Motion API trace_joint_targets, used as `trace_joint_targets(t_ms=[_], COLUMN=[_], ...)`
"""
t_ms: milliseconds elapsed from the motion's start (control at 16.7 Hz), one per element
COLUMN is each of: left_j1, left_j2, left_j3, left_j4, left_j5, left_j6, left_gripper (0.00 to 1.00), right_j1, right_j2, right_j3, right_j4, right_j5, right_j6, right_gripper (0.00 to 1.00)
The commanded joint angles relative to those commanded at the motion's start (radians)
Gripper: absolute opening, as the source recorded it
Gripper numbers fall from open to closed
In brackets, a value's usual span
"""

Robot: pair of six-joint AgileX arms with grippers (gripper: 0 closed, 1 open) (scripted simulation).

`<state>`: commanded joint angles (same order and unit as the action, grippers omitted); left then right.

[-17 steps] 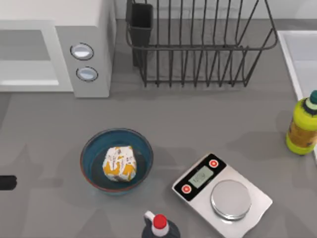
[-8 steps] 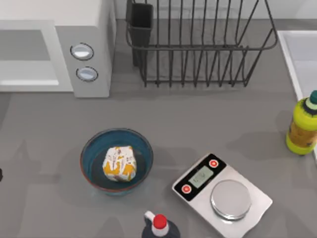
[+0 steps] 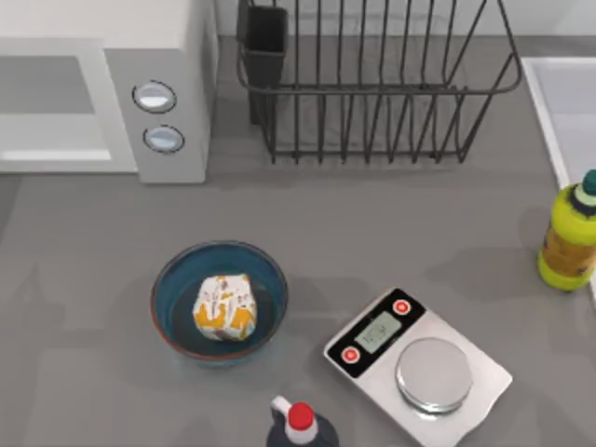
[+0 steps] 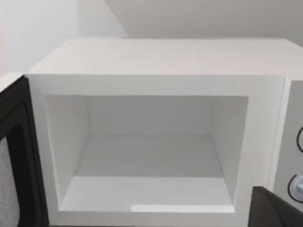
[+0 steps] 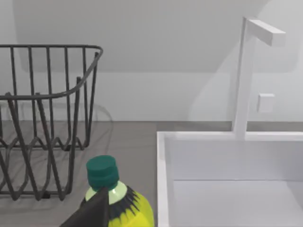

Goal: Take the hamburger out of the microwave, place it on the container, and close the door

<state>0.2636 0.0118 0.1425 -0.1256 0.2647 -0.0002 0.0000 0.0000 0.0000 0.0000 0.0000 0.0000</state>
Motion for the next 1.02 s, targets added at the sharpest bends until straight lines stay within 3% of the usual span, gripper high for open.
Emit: trace_joint_targets(t_ms=[300,720,1020], left_j1=[0.21,0.248,0.367], left_j2=[-0.03,-0.016,0.11], left_j3=[0.011,0.004,-0.052], left_j4=[-0.041,-0.028,0.165], left_j5=[0.21,0.248,0.368], left_j6=[-0.002,-0.001,0.002], left_gripper=[0.0,0.0,0.0], right_j1=[0.0,0.0,0.0], right_j2=[0.0,0.0,0.0], right_j3=[0.0,0.0,0.0], right_j4=[0.0,0.0,0.0], right_j5=[0.0,0.0,0.0], right_j6=[0.0,0.0,0.0], right_gripper=[1.0,1.0,1.0])
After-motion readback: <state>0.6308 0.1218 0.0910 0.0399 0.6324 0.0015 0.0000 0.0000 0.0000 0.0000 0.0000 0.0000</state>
